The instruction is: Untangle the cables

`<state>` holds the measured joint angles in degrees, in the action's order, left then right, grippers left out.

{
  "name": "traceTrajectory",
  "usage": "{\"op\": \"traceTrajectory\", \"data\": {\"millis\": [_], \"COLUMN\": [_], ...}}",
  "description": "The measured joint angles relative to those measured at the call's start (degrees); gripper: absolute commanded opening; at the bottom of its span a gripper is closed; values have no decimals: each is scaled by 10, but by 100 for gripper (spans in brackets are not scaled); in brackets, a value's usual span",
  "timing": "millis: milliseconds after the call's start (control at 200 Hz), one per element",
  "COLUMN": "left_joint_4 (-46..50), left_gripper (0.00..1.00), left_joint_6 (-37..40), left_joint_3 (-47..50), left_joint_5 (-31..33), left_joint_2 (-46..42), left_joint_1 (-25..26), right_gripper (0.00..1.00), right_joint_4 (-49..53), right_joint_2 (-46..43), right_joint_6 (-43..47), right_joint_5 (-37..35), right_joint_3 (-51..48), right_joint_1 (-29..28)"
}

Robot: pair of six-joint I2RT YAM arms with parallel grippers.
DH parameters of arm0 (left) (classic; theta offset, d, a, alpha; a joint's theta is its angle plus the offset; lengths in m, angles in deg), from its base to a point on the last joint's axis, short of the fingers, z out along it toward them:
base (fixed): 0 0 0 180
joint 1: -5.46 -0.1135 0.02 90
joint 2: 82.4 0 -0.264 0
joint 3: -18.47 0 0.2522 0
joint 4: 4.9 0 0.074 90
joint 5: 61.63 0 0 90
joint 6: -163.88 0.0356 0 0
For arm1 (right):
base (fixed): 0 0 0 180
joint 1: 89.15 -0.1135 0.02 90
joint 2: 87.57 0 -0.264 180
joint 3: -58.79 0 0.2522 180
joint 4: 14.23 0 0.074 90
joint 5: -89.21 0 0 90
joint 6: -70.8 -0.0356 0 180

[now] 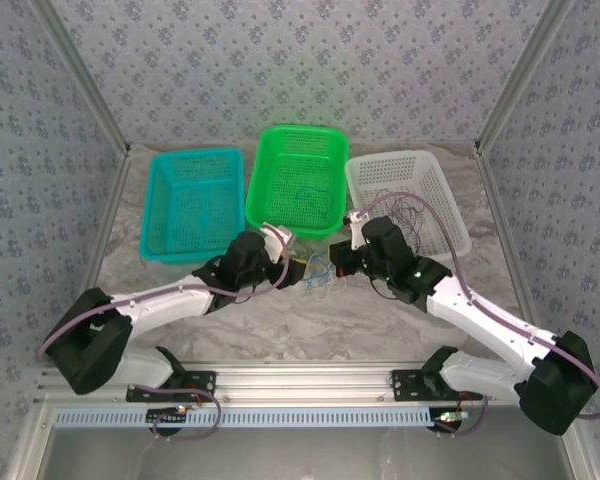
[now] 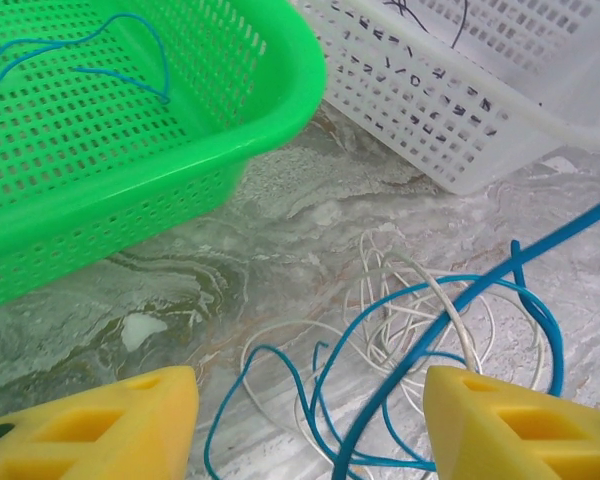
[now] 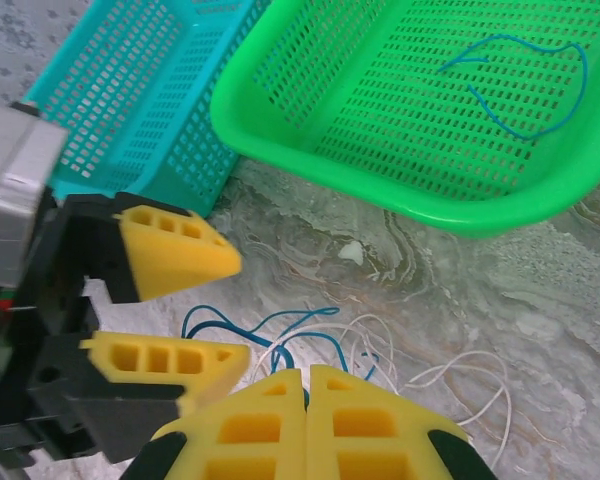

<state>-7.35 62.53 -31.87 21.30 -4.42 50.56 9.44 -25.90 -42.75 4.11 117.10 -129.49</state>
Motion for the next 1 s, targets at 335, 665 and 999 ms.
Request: {"op": "traceTrajectory", "data": {"millis": [335, 665, 999], "left_joint_4": [26, 47, 102], "left_gripper": [5, 0, 0], "left_joint_6": [45, 42, 20], "left_joint_3": [-55, -56, -64], "left_joint_5": [-61, -64, -47], "left_joint_2": [61, 59, 28], "left_joint_1": [-1, -7, -7], "right_gripper": [7, 78, 87], "right_joint_4": [-5, 26, 4], "right_joint_2": [-21, 7, 32], "right_joint_6": [-1, -24, -14], "right_joint_5": [31, 23, 13], "right_joint_3": [-19, -27, -31], "right_joint_1": [24, 40, 12]}}
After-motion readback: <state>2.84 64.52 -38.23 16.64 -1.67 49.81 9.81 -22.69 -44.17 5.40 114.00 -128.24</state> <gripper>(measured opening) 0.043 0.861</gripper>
